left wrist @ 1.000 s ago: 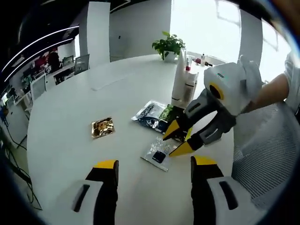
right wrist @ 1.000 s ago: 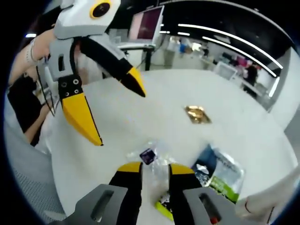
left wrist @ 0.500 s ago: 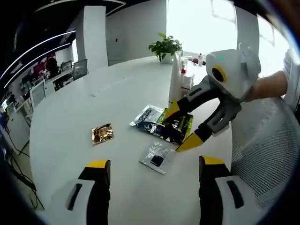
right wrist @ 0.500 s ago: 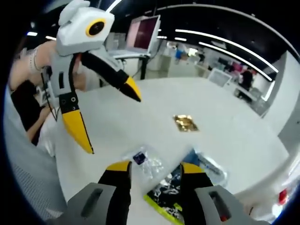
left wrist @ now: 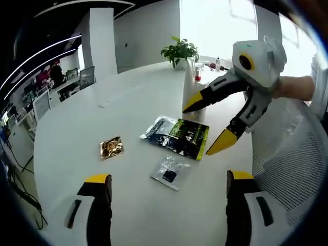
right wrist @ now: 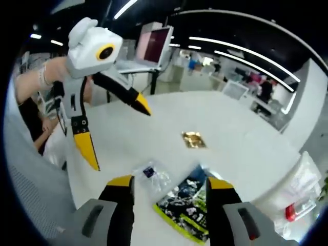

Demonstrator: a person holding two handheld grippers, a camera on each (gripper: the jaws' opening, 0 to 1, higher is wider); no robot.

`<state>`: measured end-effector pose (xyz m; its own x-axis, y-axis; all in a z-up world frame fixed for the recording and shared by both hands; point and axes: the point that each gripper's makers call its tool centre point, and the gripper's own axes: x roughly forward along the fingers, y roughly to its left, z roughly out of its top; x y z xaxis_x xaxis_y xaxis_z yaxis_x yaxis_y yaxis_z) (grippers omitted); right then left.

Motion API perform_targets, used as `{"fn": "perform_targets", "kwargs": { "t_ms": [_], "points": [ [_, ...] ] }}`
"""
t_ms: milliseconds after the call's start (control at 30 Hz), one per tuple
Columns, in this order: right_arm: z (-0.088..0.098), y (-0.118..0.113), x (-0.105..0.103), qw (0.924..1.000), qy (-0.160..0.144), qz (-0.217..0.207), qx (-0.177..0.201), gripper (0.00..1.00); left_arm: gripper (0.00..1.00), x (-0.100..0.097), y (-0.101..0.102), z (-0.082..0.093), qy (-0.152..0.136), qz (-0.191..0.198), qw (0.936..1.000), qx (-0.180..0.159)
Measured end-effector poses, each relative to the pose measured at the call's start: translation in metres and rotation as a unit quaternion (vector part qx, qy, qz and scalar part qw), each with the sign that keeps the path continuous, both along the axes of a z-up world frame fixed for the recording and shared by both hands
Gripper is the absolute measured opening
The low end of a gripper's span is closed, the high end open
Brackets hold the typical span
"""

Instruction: Arrange the skincare products in the storage area until every visible bottle or jar stands upright without overlapping.

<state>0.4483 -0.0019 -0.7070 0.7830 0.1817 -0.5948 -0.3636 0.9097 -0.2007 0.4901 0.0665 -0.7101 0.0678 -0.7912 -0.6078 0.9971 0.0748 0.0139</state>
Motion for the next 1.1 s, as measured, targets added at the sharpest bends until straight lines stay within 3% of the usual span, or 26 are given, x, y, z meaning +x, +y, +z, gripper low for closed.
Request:
{"fn": "perform_targets", "kwargs": {
  "t_ms": [400, 1000, 1100],
  "points": [
    [0.013, -0.019, -0.010, 0.9995, -0.012, -0.028, -0.006, 0.65, 0.99, -0.006, -0.003, 0.005, 0.009, -0.004, 0.9999, -0.012],
    [0.026, -0.035, -0.026, 0.9982, -0.020, -0.057, -0.008, 0.99, 0.99, -0.008, -0.002, 0.004, 0.013, 0.002, 0.9999, -0.005],
    [0.029, -0.037, -0.029, 0.9979, -0.021, -0.060, -0.008, 0.99, 0.99, -0.008, -0.002, 0.004, 0.014, 0.001, 0.9999, -0.005]
  ]
}}
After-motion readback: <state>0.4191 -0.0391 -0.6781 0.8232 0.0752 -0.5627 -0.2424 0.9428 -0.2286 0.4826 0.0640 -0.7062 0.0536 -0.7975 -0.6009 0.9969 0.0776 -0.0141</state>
